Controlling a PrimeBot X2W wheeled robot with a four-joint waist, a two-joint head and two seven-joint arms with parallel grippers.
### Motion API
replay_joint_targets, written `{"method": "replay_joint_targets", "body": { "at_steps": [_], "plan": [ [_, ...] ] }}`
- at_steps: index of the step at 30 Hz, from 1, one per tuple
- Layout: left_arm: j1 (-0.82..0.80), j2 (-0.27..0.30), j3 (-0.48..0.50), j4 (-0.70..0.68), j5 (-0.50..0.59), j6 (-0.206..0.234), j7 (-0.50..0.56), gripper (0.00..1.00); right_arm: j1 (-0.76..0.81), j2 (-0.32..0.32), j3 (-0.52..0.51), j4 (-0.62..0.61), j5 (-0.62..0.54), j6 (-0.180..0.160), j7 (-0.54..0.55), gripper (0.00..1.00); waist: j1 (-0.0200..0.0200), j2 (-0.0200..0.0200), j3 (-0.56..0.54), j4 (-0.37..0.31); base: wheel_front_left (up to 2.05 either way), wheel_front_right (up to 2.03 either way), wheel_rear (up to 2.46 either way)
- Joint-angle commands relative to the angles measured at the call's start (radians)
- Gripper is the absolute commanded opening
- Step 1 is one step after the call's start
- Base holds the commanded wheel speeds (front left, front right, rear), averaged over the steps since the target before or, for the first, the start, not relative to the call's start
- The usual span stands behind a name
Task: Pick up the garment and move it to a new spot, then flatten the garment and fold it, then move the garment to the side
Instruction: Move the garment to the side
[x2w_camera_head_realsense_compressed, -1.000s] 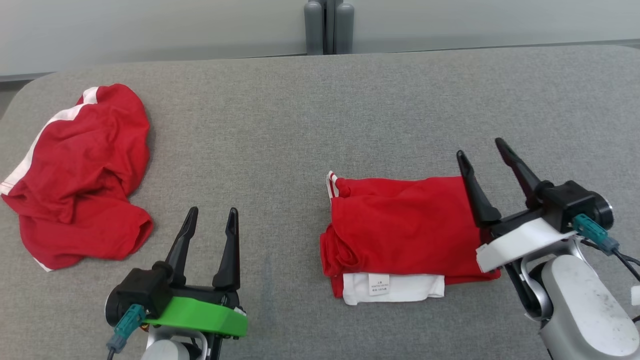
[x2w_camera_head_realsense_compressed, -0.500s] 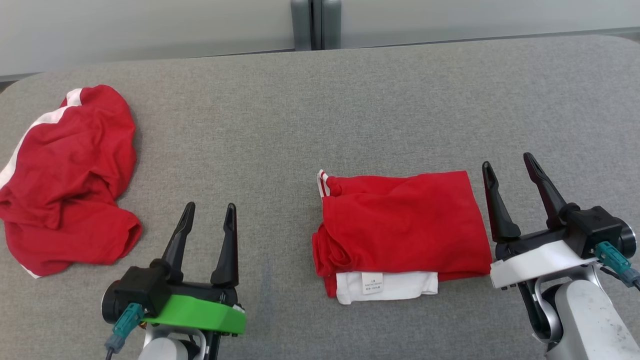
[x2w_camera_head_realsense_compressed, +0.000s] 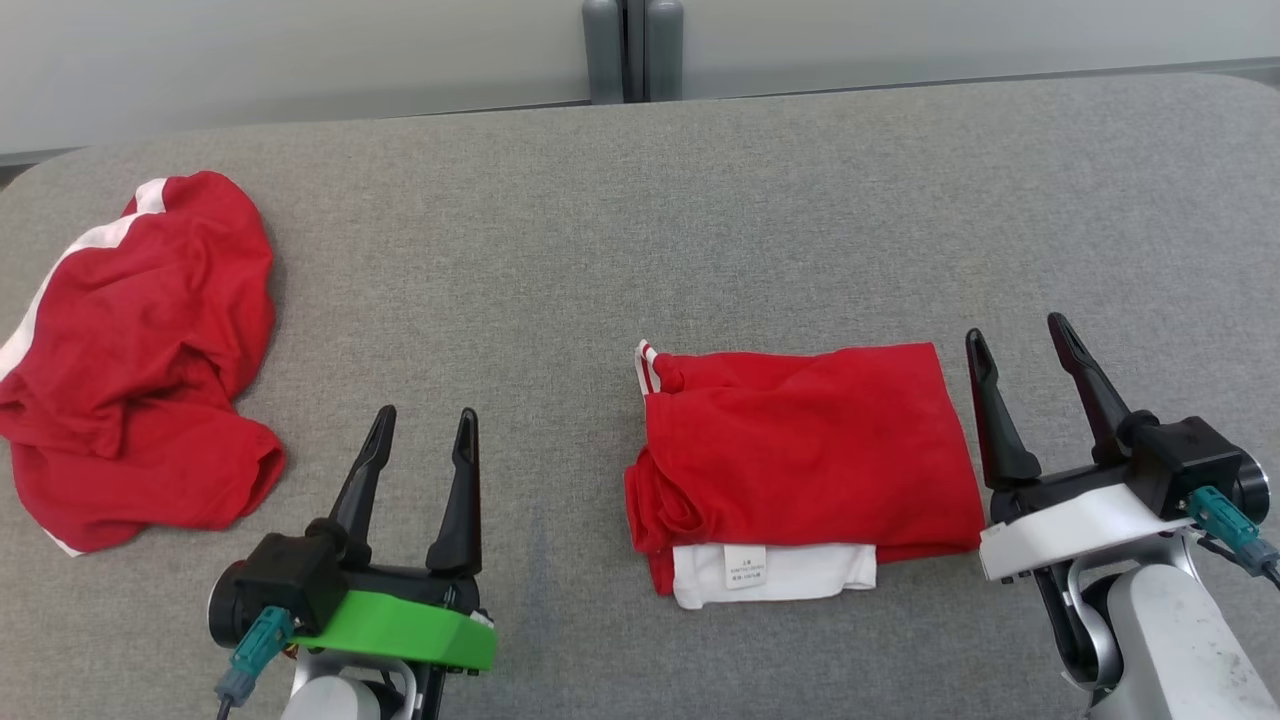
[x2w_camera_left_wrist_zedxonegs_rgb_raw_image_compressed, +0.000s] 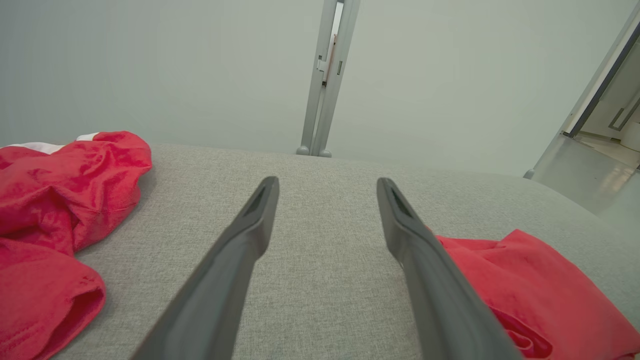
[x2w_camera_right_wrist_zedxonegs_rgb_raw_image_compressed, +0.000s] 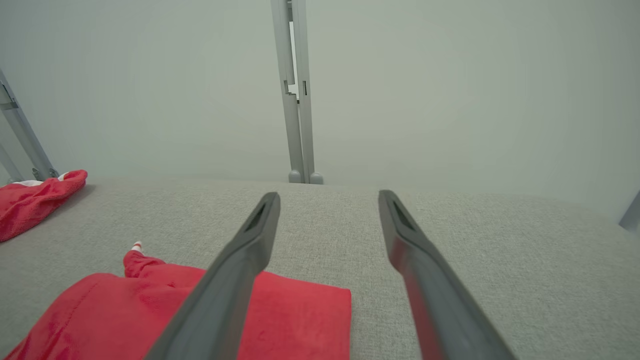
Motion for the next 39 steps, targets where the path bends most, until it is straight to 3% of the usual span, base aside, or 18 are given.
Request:
{"method": "replay_joint_targets", "body": {
  "at_steps": [1,8,28,29,30,39],
  "plan": [
    [0.001,0.001,-0.001,0.002,0.002,0.003,-0.003,1.00,0.016,0.003,-0.008,0.011,-0.003,-0.001,-0.003,1.00,0.0000,-0.0001,0.000,0.000,0.00,0.00,0.00],
    [0.000,0.001,-0.005,0.004,0.001,0.003,-0.003,1.00,0.014,0.021,-0.022,0.093,0.016,-0.001,-0.003,1.00,0.0000,-0.0001,0.002,0.001,0.00,0.00,0.00],
    [-0.023,0.001,-0.014,0.021,0.004,-0.008,-0.003,1.00,-0.102,0.053,0.044,0.491,0.132,-0.001,0.002,1.00,0.0000,-0.0001,0.028,0.026,0.00,0.00,0.00],
    [-0.024,0.001,-0.014,0.021,0.004,-0.008,-0.003,1.00,-0.108,0.053,0.047,0.500,0.133,-0.001,0.001,0.31,0.0000,-0.0001,0.029,0.028,0.00,0.00,0.00],
    [-0.025,0.001,-0.013,0.021,0.005,-0.009,-0.003,1.00,-0.115,0.050,0.053,0.509,0.132,-0.001,0.001,0.00,0.0000,-0.0001,0.031,0.030,0.00,0.00,0.00],
    [-0.030,0.001,-0.009,0.012,0.020,-0.007,-0.003,1.00,-0.174,-0.030,0.056,0.503,0.069,-0.002,-0.003,0.00,0.0000,-0.0001,0.055,0.003,0.00,0.00,0.00]
  ]
}}
